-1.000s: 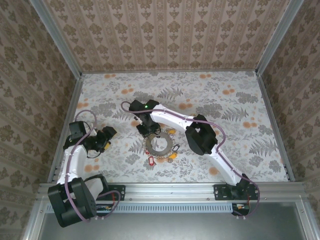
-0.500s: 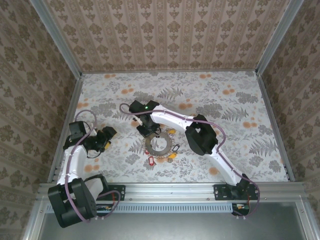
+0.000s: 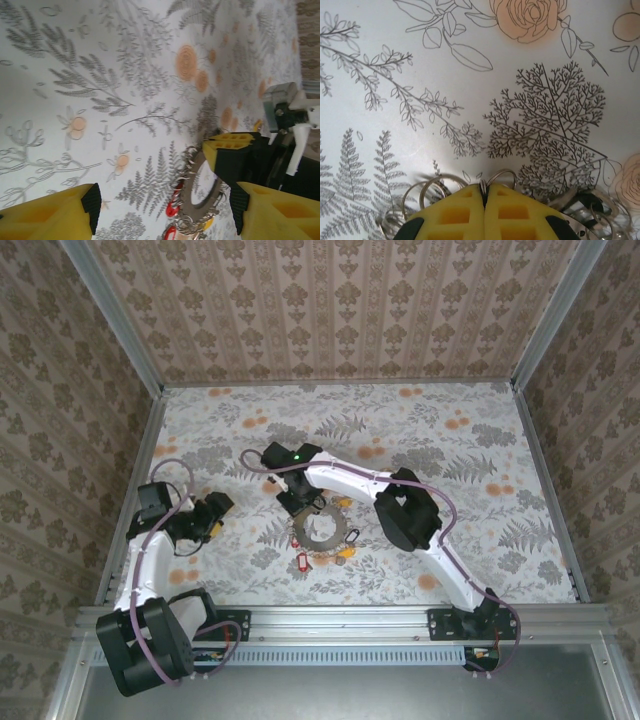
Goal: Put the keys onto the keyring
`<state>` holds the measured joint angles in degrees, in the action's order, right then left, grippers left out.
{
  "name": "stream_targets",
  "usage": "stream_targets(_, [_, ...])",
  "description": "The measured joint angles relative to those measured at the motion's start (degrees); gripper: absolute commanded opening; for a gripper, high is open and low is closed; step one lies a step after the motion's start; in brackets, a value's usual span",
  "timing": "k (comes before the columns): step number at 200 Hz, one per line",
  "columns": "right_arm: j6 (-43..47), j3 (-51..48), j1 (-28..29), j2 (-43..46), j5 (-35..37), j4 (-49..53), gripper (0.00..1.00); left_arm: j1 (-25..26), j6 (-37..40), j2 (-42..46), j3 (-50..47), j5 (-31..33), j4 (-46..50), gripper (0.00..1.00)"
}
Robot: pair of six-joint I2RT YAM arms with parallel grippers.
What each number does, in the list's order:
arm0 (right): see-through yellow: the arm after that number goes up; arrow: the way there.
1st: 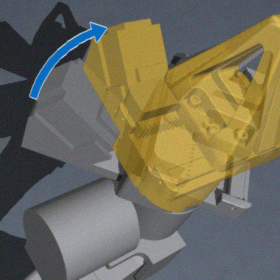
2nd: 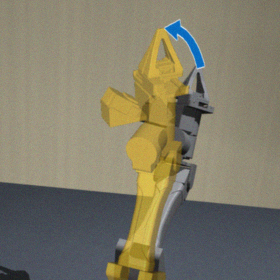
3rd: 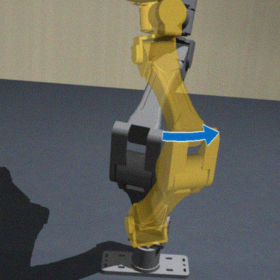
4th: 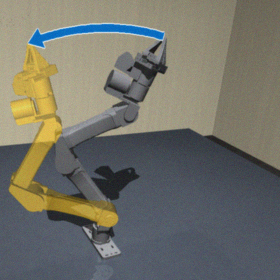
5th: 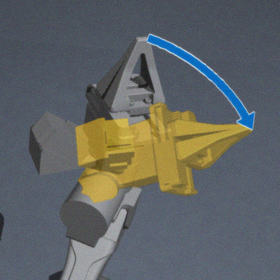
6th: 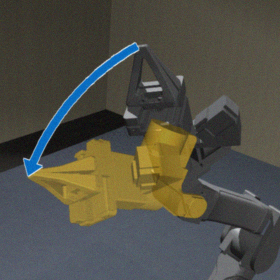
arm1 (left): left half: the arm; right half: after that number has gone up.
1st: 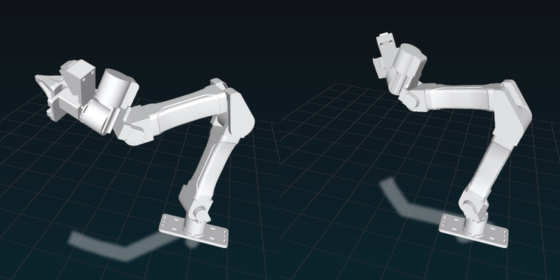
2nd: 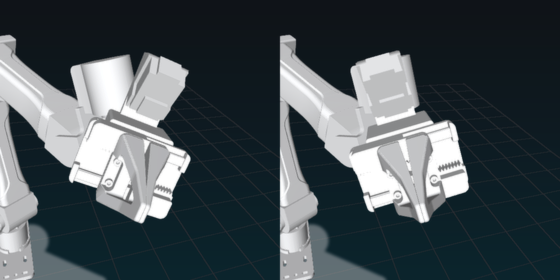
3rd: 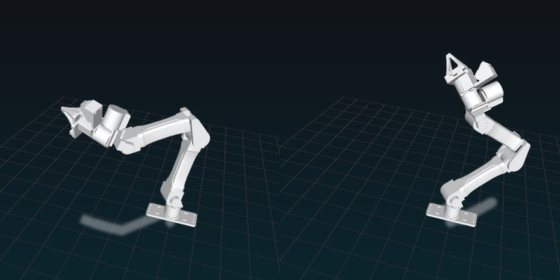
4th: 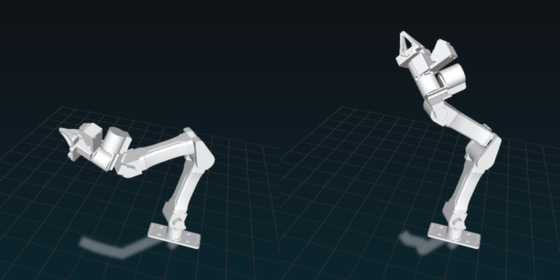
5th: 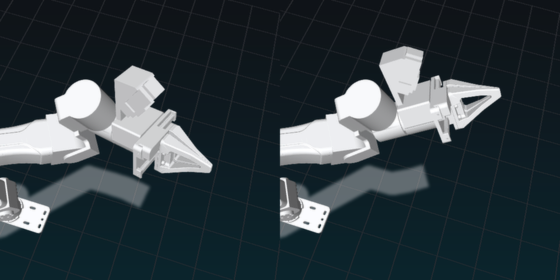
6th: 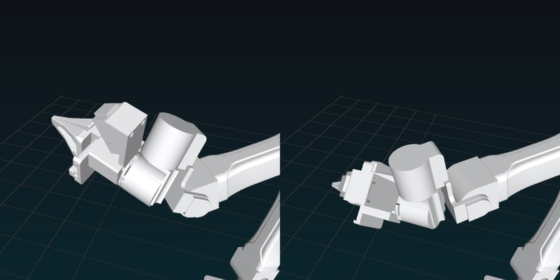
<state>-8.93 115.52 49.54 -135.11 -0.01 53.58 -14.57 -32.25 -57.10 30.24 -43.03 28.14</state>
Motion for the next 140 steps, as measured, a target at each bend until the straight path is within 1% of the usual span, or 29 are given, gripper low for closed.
stream_targets(16, [1.07,-4.63,-0.11,3.41,-0.90,-2.97,0.00,0.85,0.66,0.98,0.61,-2.58,-1.09,0.70])
stream_targets(32, [2.82,-11.43,-0.33,9.07,-2.56,-7.48,0.00,3.48,1.31,2.40,2.54,-5.20,-2.49,0.63])
stream_targets(41, [3.96,-15.85,-0.46,12.92,-3.85,-10.69,0.00,5.16,1.70,3.13,3.63,-6.69,-3.76,0.62])
stream_targets(48, [4.76,-19.71,-0.61,16.37,-4.94,-13.81,0.00,6.84,2.05,3.72,4.52,-8.15,-4.92,0.62])
stream_targets(64, [6.56,-29.11,-1.11,25.42,-8.04,-21.31,0.00,11.02,4.31,4.31,7.28,-11.93,-6.10,0.67])
stream_targets(78, [7.74,-36.20,-2.03,32.65,-11.39,-27.98,0.00,14.73,9.35,4.81,11.04,-13.90,-4.76,0.70])
stream_targets(90, [8.92,-42.12,-3.26,38.42,-15.23,-34.51,0.00,16.72,14.05,6.03,13.97,-15.26,-3.78,0.69])
stream_targets(107, [10.58,-49.59,-4.83,45.11,-20.50,-44.02,0.00,18.01,20.04,7.50,17.33,-17.11,-2.27,0.64])
stream_targets(119, [11.10,-53.88,-5.60,48.15,-23.47,-50.84,0.00,18.67,23.58,7.45,19.61,-17.81,-0.63,0.57])
stream_targets(126, [11.28,-56.08,-5.84,49.57,-25.27,-54.97,0.00,19.10,25.64,7.08,20.65,-18.25,0.22,0.56])
stream_targets(140, [11.32,-59.45,-6.01,51.19,-28.44,-62.69,0.00,19.93,30.80,6.32,22.32,-19.19,3.04,0.46])
